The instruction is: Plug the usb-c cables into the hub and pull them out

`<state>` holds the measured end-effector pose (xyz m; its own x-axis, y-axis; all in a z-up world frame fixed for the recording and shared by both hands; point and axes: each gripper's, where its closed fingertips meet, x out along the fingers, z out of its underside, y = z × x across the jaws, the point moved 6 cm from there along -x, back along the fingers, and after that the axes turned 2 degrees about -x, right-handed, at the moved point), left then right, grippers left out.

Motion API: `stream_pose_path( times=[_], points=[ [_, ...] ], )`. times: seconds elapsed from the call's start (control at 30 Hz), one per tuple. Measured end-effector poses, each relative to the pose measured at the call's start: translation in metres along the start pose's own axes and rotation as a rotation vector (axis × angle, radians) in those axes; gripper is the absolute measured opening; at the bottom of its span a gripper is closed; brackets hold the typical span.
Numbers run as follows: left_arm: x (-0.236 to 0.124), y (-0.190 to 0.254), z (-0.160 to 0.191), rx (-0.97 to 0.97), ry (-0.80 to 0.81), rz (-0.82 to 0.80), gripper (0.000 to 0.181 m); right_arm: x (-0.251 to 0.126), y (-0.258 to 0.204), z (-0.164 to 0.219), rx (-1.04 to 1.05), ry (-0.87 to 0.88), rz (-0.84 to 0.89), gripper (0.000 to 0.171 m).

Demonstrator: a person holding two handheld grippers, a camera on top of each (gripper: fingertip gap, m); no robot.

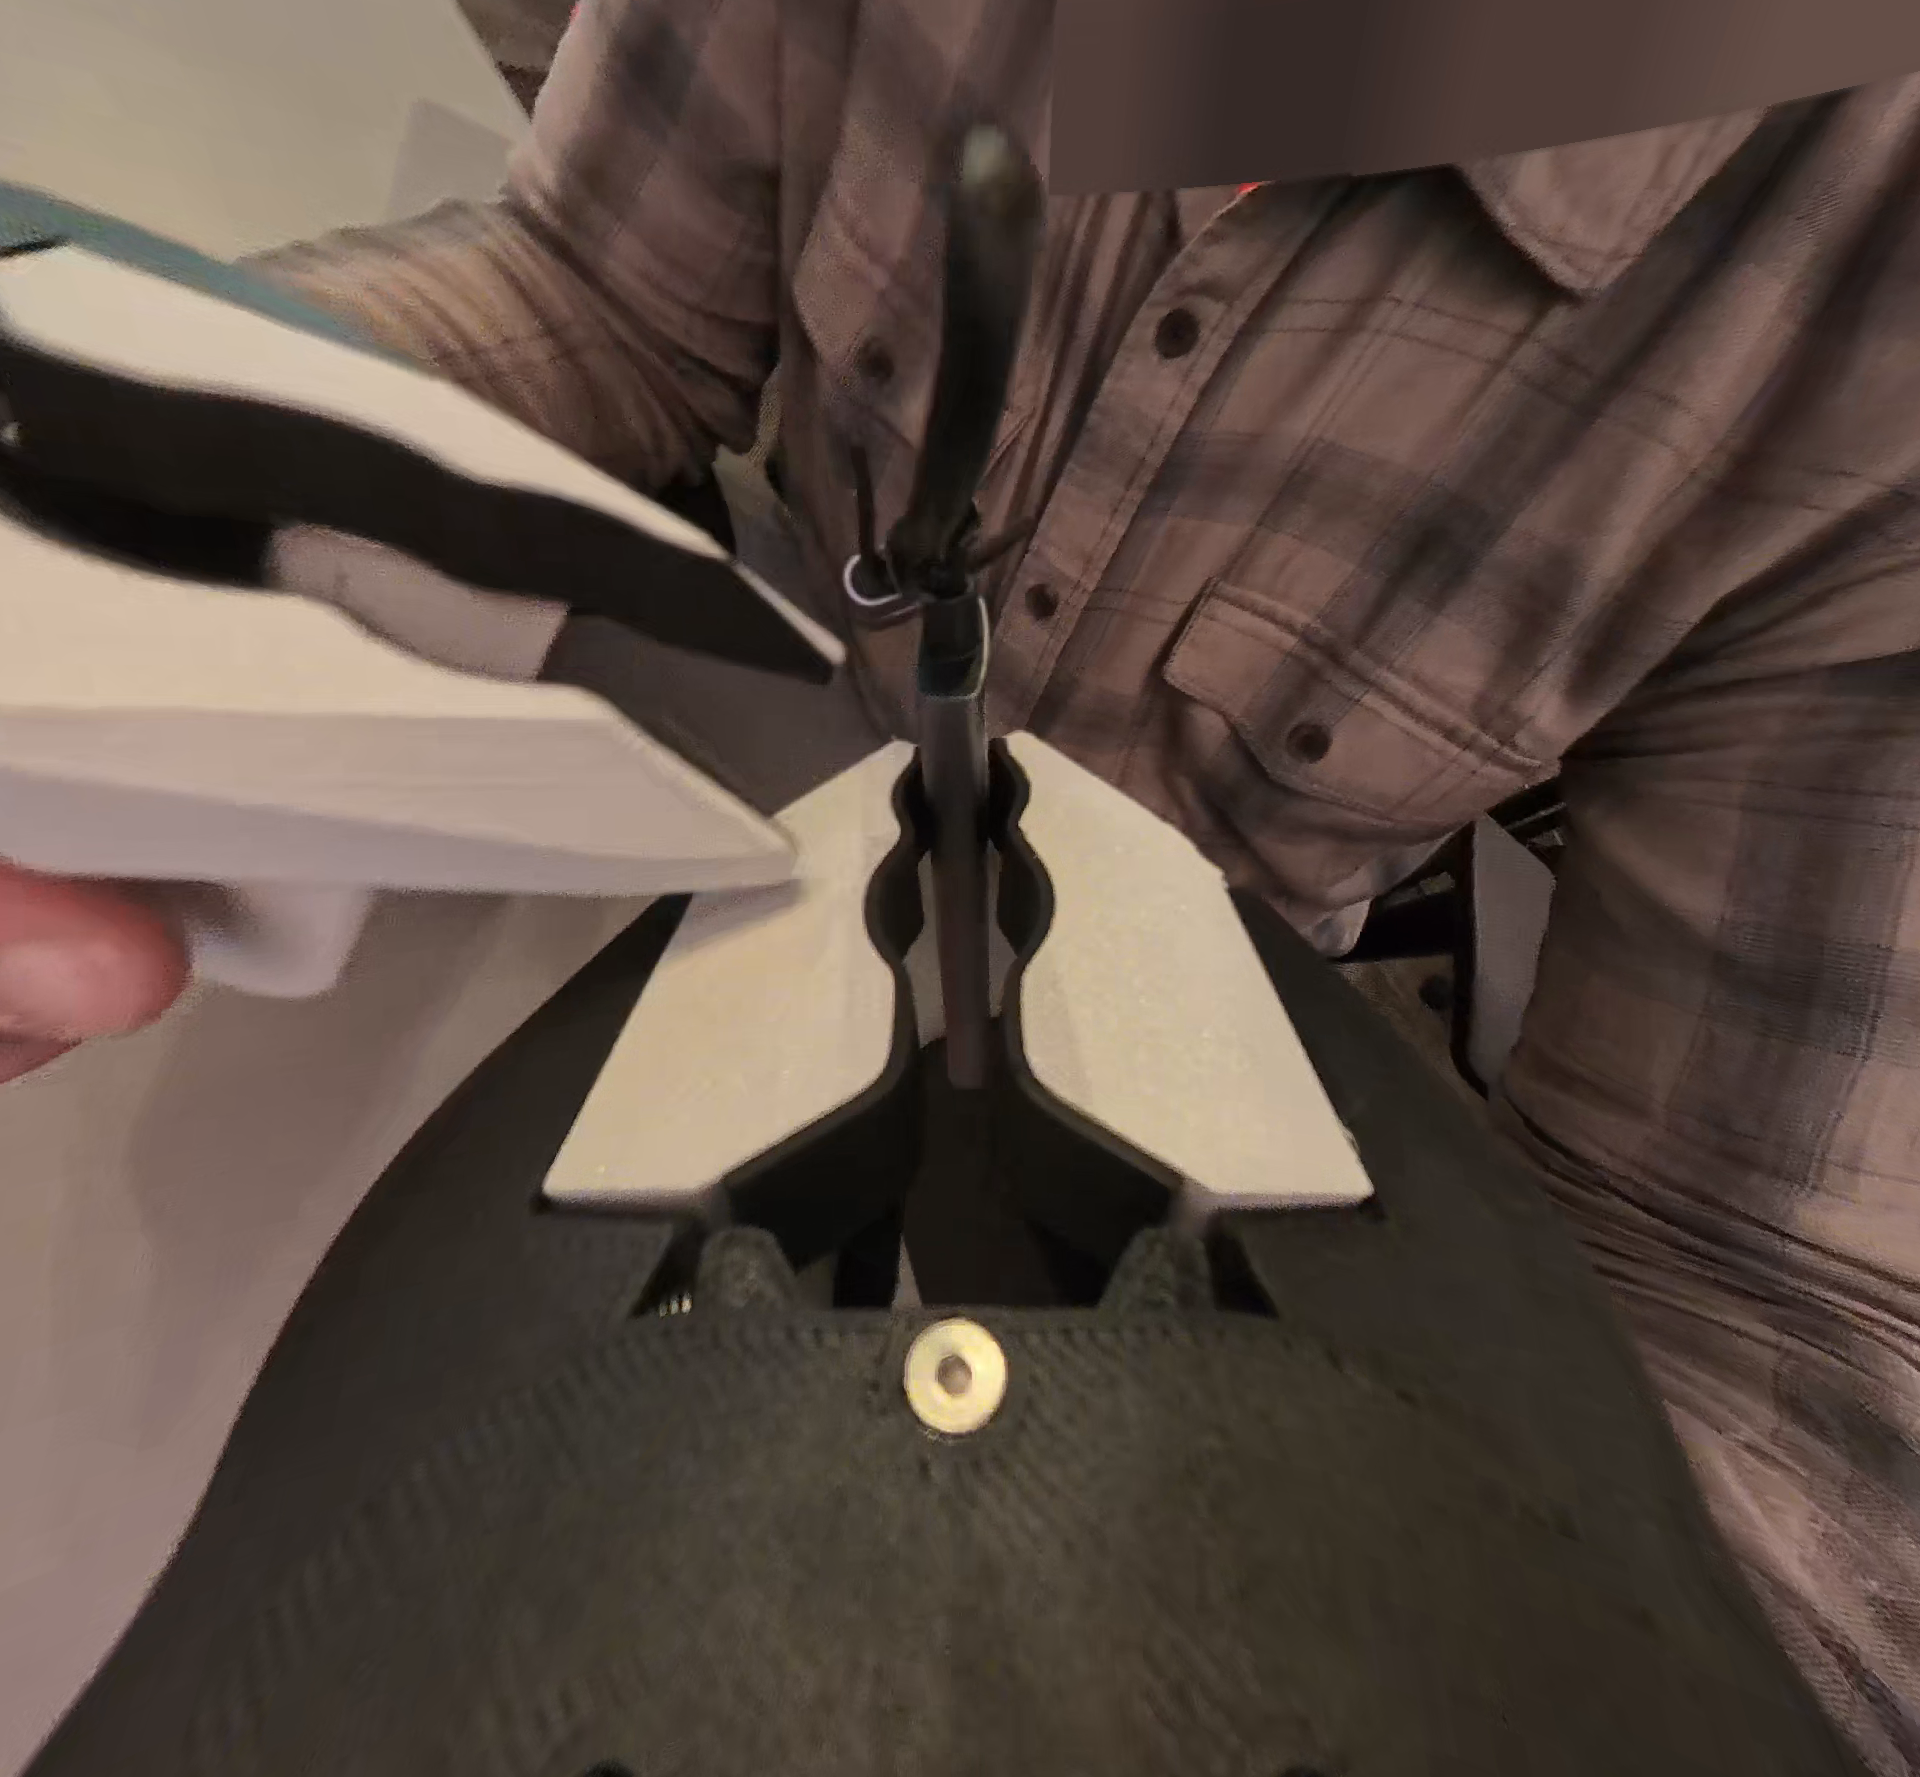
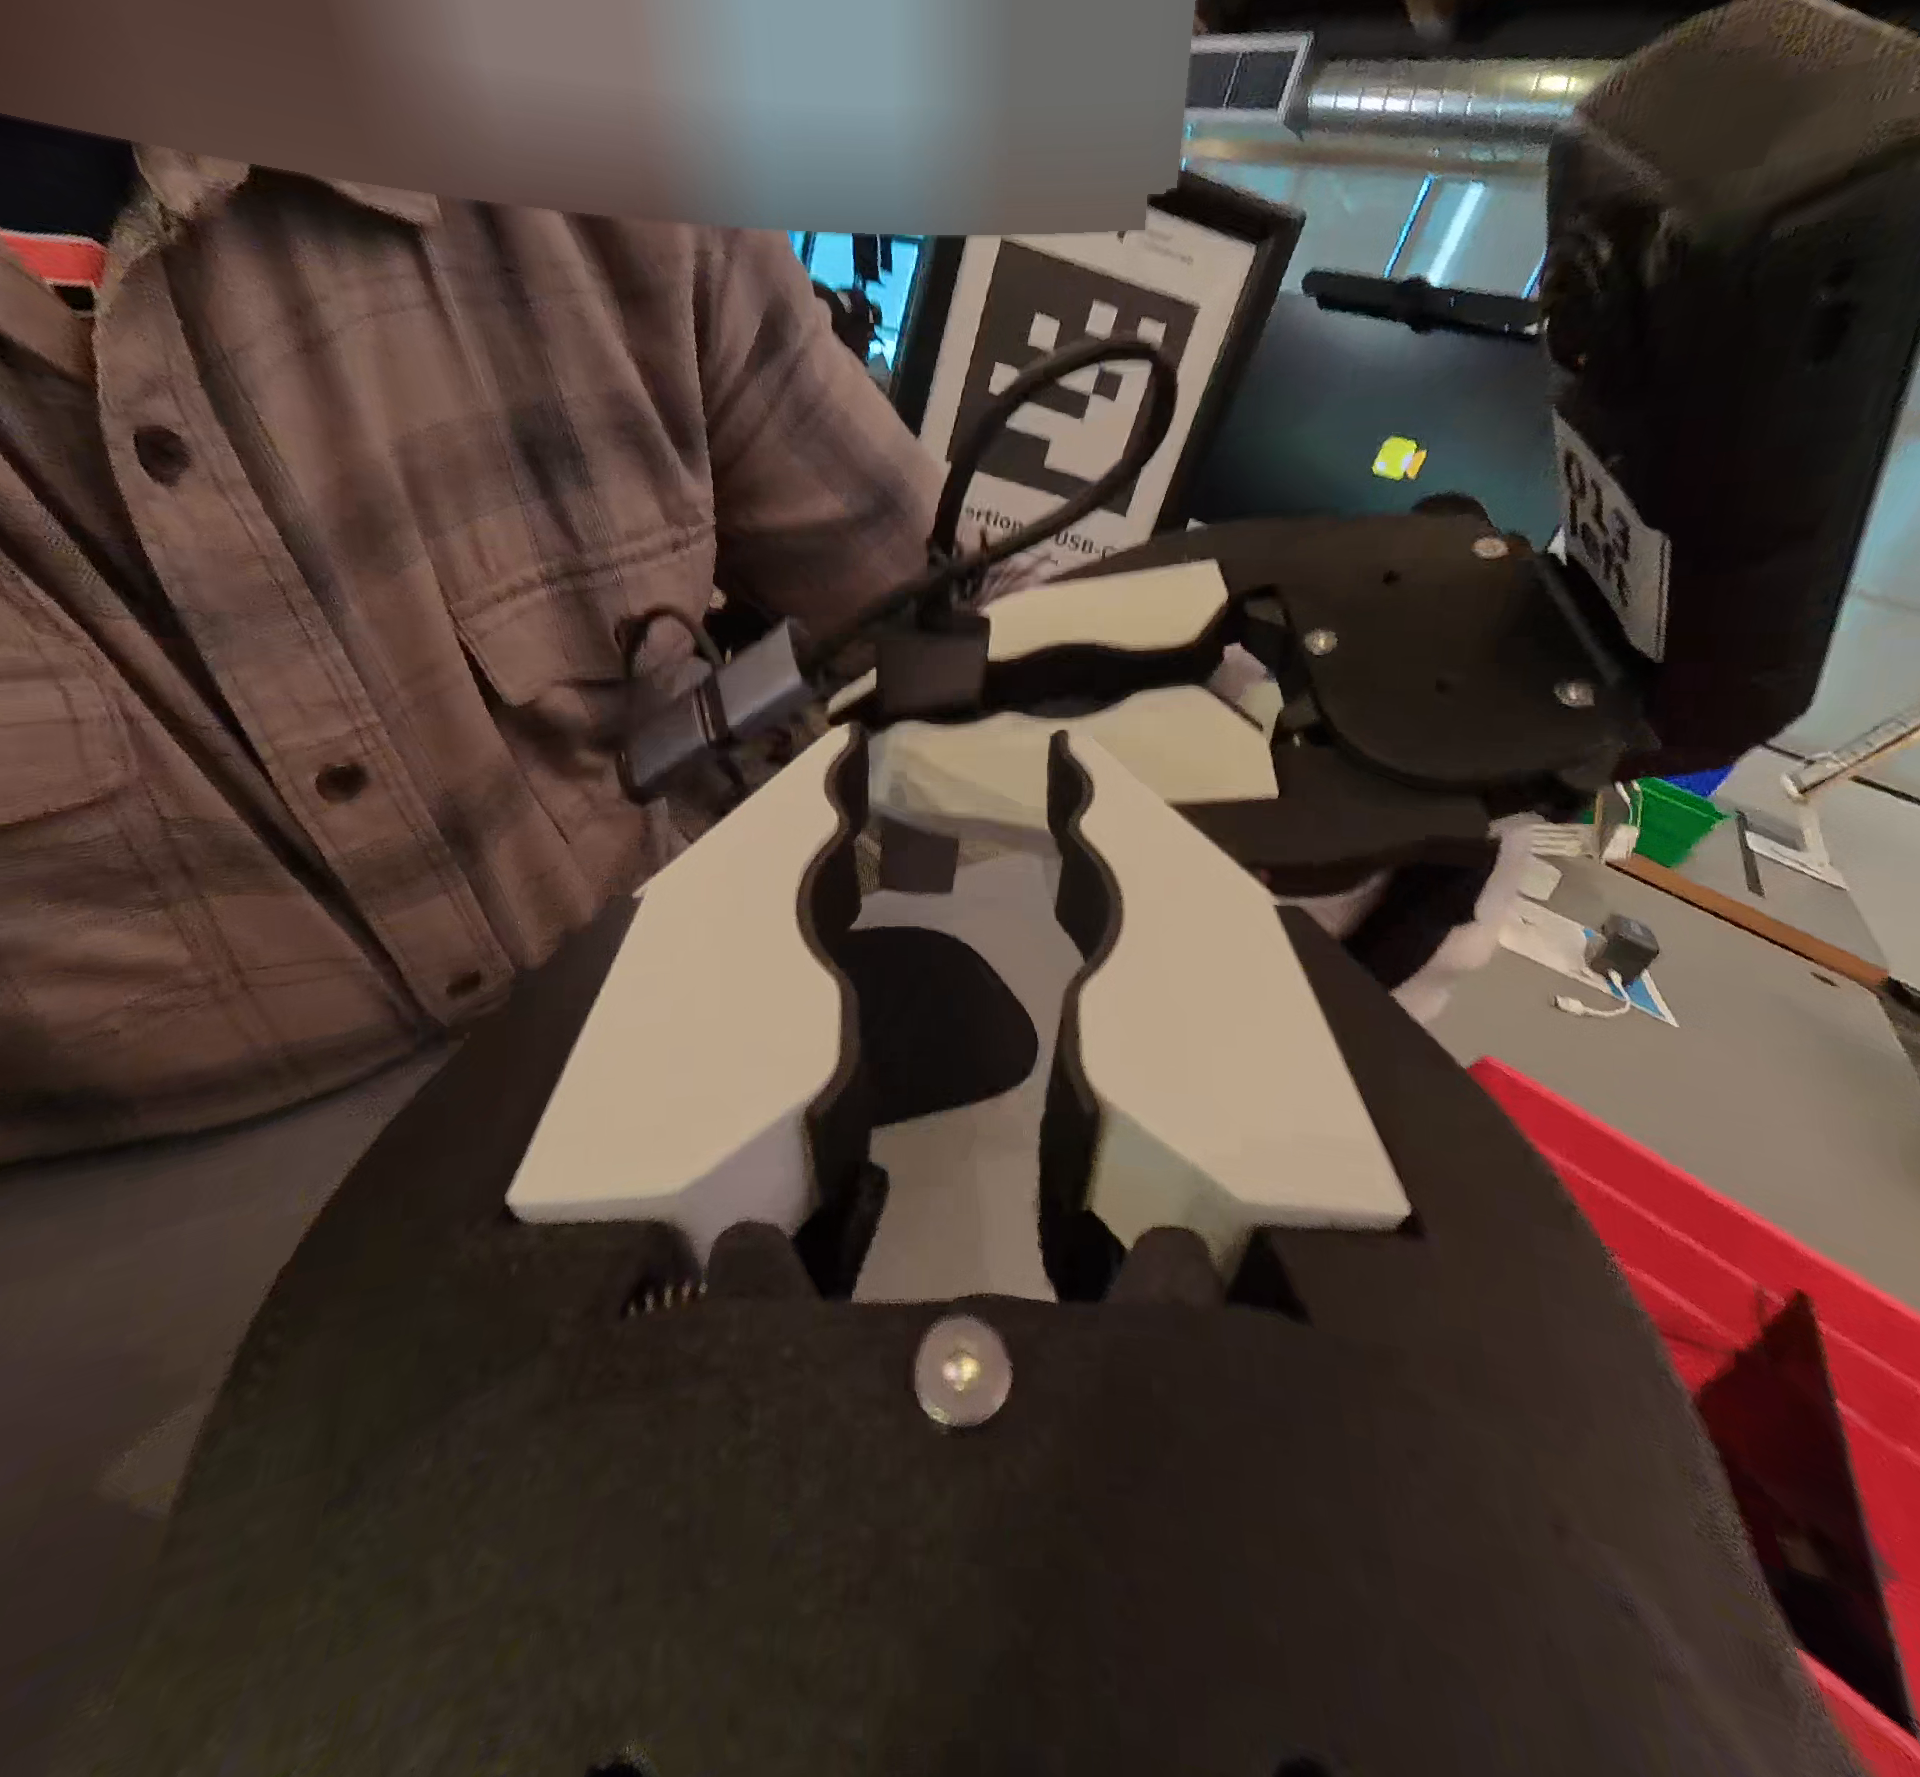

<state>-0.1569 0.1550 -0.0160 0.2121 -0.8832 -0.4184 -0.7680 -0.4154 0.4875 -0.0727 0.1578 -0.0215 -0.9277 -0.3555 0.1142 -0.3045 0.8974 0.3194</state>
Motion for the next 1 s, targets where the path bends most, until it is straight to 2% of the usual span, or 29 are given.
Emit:
stream_pose_path(
  times=[0.1, 0.27, 0.37, 0.53, 0.6, 0.7, 0.77, 0.87, 0.9, 0.93, 1.0],
  points=[
    [0.0, 0.005, -0.006, 0.034, 0.028, 0.036, 0.01, -0.004, -0.002, -0.01, -0.035, 0.003, 0.012, 0.034],
    [0.006, 0.0, -0.008, 0.037, 0.027, 0.081, 0.01, 0.018, -0.008, -0.018, -0.097, -0.067, -0.006, 0.035],
    [0.007, 0.0, -0.009, 0.048, 0.042, 0.114, 0.01, 0.026, -0.011, -0.022, -0.109, -0.049, -0.034, 0.023],
    [0.001, -0.002, -0.012, 0.042, 0.096, 0.098, 0.01, 0.024, -0.006, -0.025, -0.041, 0.012, -0.039, 0.021],
    [-0.008, -0.005, -0.015, 0.03, 0.154, 0.04, 0.013, 0.018, 0.0, -0.027, -0.025, 0.058, -0.004, 0.021],
    [-0.026, -0.013, -0.012, 0.0, 0.212, -0.184, 0.035, 0.003, 0.011, -0.025, -0.021, 0.079, 0.093, 0.02],
    [-0.042, -0.019, -0.009, 0.0, 0.275, -0.461, 0.044, -0.007, 0.02, -0.024, -0.016, 0.092, 0.174, 0.02],
    [-0.06, -0.011, -0.003, 0.053, 0.346, -0.85, 0.053, -0.021, 0.031, -0.026, -0.027, 0.144, 0.293, 0.02],
    [-0.06, -0.005, -0.002, 0.076, 0.362, -0.912, 0.053, -0.025, 0.033, -0.026, -0.028, 0.164, 0.319, 0.02],
    [-0.064, -0.003, 0.0, 0.091, 0.371, -1.052, 0.052, -0.027, 0.035, -0.027, -0.032, 0.178, 0.348, 0.02],
    [-0.062, -0.003, 0.005, 0.116, 0.314, -1.246, 0.051, -0.029, 0.041, -0.025, -0.036, 0.17, 0.411, 0.02]
  ],
)
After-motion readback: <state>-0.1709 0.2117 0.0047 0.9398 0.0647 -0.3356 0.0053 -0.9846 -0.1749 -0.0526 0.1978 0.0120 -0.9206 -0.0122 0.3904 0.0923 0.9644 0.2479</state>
